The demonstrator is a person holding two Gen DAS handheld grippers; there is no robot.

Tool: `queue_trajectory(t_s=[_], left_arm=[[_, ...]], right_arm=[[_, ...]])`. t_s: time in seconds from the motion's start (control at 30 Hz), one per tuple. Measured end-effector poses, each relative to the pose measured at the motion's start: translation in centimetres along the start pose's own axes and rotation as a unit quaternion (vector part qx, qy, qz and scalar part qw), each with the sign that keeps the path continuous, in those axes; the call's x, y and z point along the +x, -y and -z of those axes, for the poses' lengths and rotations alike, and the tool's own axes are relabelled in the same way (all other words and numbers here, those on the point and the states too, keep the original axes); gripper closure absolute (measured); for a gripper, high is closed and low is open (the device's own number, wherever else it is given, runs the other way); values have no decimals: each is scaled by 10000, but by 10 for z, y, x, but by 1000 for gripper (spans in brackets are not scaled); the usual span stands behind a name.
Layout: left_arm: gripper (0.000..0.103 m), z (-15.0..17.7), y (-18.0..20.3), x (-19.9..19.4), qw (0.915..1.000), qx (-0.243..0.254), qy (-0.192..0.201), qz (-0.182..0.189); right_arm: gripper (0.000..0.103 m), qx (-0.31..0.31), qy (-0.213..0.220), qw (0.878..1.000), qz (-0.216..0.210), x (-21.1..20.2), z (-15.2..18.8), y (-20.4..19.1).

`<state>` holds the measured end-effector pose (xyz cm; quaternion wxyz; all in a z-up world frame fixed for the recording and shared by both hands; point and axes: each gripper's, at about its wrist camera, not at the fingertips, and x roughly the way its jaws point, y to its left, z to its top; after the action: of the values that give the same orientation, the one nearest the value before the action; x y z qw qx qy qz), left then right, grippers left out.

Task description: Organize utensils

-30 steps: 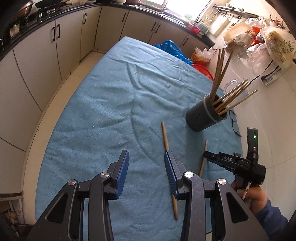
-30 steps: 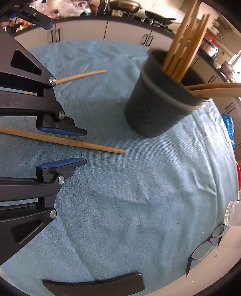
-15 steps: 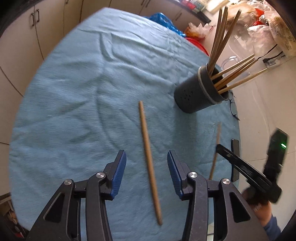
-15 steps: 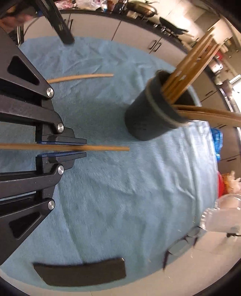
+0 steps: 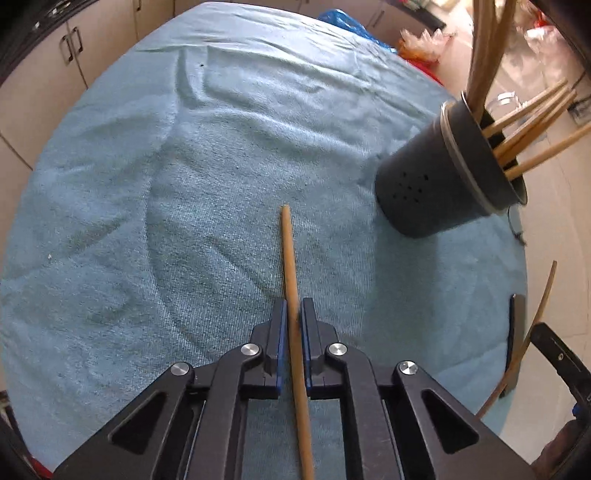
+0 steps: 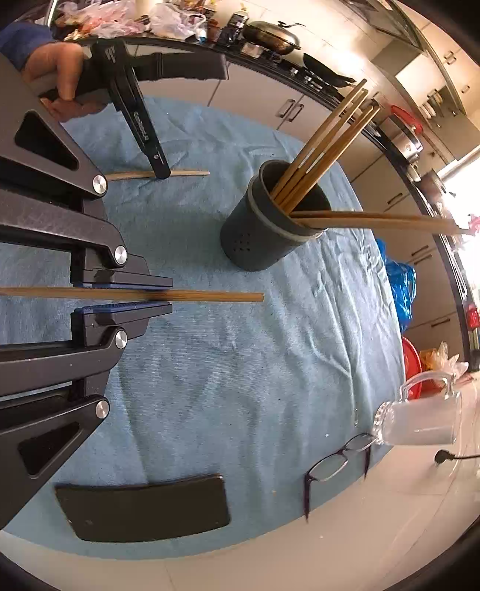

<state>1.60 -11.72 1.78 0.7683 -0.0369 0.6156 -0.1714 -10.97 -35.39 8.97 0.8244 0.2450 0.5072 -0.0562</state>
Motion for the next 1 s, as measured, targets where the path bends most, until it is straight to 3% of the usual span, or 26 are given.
queue_trajectory(t_s=[0.2,0.33,0.63,1.0], left_arm=[[97,10,-12,-7,9988,-253,352,233],[97,24,-23,-31,9947,-441,864,356],[97,38,-37,-109,9773,-731,1940,446],[97,41,-32,-170,9689,-473,2382,466]], right_arm=[[96,-394,-91,9991,-131,0,-13,-14],[96,-606,-104,9979,-207,1,-17,-23],[96,-883,13,9947,-522,-2,-25,-41],[97,-927,432,9914,-811,-26,-32,-52]])
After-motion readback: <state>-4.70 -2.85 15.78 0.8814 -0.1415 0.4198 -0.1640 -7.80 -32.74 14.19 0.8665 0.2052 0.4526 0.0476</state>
